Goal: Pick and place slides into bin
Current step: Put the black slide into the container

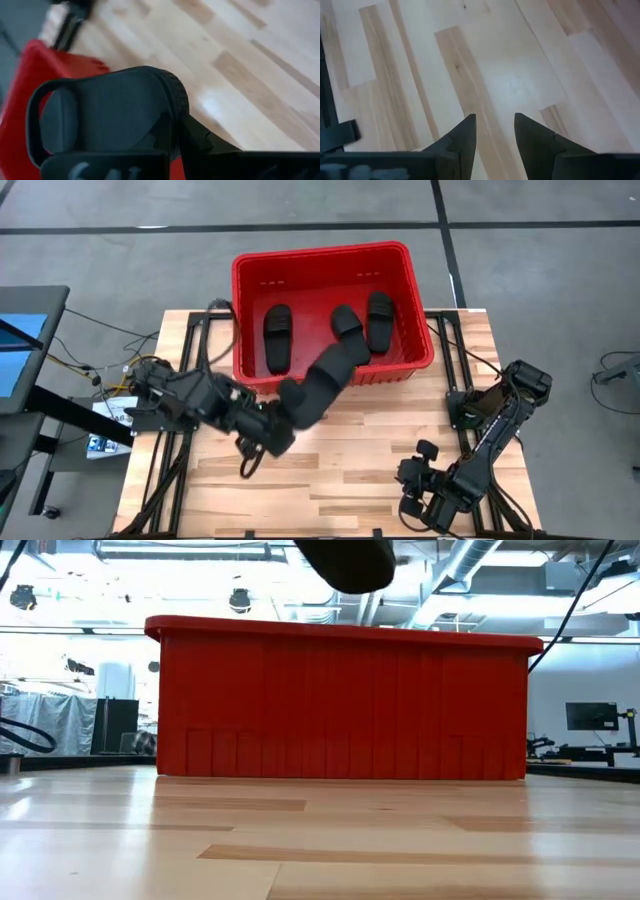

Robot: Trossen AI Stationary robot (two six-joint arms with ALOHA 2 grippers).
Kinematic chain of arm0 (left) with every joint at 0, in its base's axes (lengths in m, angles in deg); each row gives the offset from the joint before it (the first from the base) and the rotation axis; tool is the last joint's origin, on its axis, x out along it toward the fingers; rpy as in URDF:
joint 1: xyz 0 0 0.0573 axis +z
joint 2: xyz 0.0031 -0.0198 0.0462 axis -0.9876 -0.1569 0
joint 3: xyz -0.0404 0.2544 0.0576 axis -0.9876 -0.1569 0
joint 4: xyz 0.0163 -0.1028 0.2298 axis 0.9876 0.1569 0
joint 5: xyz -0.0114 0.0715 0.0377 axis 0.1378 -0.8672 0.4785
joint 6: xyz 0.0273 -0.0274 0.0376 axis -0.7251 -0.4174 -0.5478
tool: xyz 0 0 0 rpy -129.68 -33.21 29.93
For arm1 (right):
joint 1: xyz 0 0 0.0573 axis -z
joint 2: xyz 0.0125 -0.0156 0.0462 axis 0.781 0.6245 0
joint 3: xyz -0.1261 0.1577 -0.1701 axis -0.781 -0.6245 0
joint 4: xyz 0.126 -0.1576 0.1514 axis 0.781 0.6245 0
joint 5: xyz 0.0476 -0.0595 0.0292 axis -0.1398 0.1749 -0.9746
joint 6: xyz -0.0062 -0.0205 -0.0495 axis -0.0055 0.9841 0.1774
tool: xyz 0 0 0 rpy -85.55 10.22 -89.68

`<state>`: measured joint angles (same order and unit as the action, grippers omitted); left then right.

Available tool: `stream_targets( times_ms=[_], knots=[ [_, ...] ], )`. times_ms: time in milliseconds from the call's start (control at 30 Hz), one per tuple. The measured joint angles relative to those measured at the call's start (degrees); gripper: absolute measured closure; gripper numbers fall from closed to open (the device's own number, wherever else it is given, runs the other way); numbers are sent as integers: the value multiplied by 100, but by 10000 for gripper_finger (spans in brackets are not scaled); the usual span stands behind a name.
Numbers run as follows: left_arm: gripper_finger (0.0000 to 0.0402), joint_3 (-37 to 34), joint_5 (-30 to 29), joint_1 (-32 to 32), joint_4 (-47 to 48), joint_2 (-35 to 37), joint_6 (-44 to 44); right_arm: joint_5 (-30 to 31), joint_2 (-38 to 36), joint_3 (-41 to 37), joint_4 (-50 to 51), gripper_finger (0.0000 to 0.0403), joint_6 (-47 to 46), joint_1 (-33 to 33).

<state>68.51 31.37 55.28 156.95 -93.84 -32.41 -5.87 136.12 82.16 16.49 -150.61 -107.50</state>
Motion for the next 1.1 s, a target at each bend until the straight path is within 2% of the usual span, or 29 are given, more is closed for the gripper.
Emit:
stream_targets(
  times_ms=[67, 267, 433, 533, 733, 933, 1100],
  knots=[
    [401, 206, -65, 195, -15, 6, -5, 31, 0, 0, 59, 278, 0, 2],
    [401, 157, -531, 963, -19, 316, 200, 134, 0, -2, 147, 278, 2, 2],
    [401, 157, -495, 1829, -15, 564, 442, 134, 0, -2, 274, 278, 0, 2],
    [401, 157, -280, 2414, -18, 593, 468, 133, 0, -2, 328, 278, 0, 2],
    [401, 18, 538, 3478, -252, 521, 463, 134, 0, -2, 377, 278, -2, 2],
    [401, -745, 1129, 4106, -804, 511, 396, 132, 1, -2, 379, 278, -2, 2],
    [401, -1683, 1230, 4344, -1359, 503, 78, 132, 0, -2, 379, 278, -2, 2]
  ],
)
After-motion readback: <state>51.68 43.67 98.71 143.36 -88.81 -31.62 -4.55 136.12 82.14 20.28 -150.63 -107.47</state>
